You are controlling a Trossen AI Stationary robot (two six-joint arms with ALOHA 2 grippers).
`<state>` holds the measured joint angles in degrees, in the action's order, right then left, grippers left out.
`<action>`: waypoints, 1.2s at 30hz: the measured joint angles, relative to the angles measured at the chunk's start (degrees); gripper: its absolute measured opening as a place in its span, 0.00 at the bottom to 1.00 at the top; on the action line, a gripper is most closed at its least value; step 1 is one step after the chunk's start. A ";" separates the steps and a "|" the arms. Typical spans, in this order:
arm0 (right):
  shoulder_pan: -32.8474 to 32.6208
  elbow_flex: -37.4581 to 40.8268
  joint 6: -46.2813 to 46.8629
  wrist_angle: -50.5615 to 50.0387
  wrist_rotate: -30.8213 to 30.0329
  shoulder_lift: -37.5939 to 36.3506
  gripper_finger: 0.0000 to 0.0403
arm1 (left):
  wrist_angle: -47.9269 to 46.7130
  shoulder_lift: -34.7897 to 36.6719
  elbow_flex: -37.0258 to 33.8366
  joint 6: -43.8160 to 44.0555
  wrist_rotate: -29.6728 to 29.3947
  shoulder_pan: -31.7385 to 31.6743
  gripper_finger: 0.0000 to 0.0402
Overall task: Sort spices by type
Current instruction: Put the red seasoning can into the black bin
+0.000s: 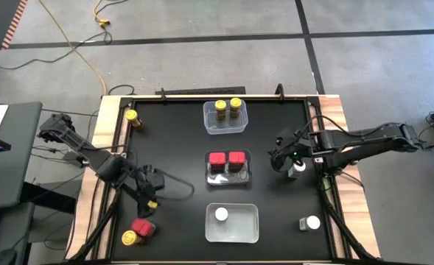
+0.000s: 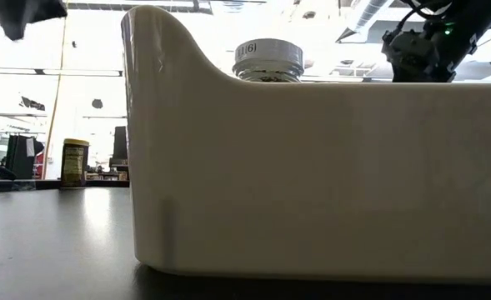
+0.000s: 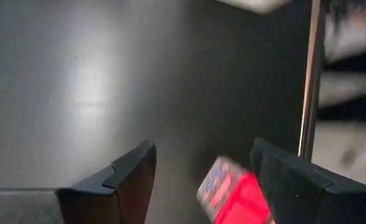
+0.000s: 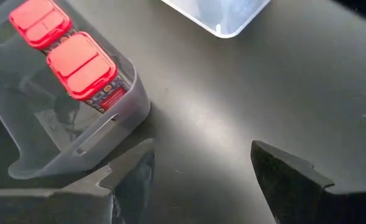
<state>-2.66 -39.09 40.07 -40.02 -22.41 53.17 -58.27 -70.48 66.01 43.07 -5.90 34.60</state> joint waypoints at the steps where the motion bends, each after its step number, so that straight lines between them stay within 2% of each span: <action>1: 0.01 0.00 -0.08 -0.01 0.01 -0.34 0.72 | -0.99 -1.21 1.13 -3.55 0.84 0.61 0.62; 4: 0.04 0.00 -0.25 -0.03 0.00 -0.99 0.72 | -4.31 -4.60 3.73 -13.25 3.93 2.50 0.62; 7: 0.04 0.00 -0.24 -0.25 0.01 -1.12 0.72 | -4.71 -7.51 4.95 -17.53 6.30 3.89 0.62; 18: 0.04 0.00 -1.55 -0.43 0.02 -1.03 0.72 | -2.96 -15.65 5.19 -8.89 11.70 7.69 0.62; 23: 0.04 -0.02 -1.55 -0.40 0.02 -1.03 0.72 | 1.29 -15.91 5.23 -7.25 11.06 10.11 0.62; 28: 0.04 -0.02 -1.57 -0.40 0.02 -1.03 0.72 | 1.48 -16.25 5.27 -5.33 10.42 11.24 0.62; 36: 0.04 -0.02 -1.59 -0.40 0.02 -1.03 0.72 | 1.57 -21.71 5.46 -6.31 11.03 13.26 0.62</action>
<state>-2.61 -39.11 38.48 -40.42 -22.39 52.14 -56.71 -92.19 71.46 36.76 5.13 47.87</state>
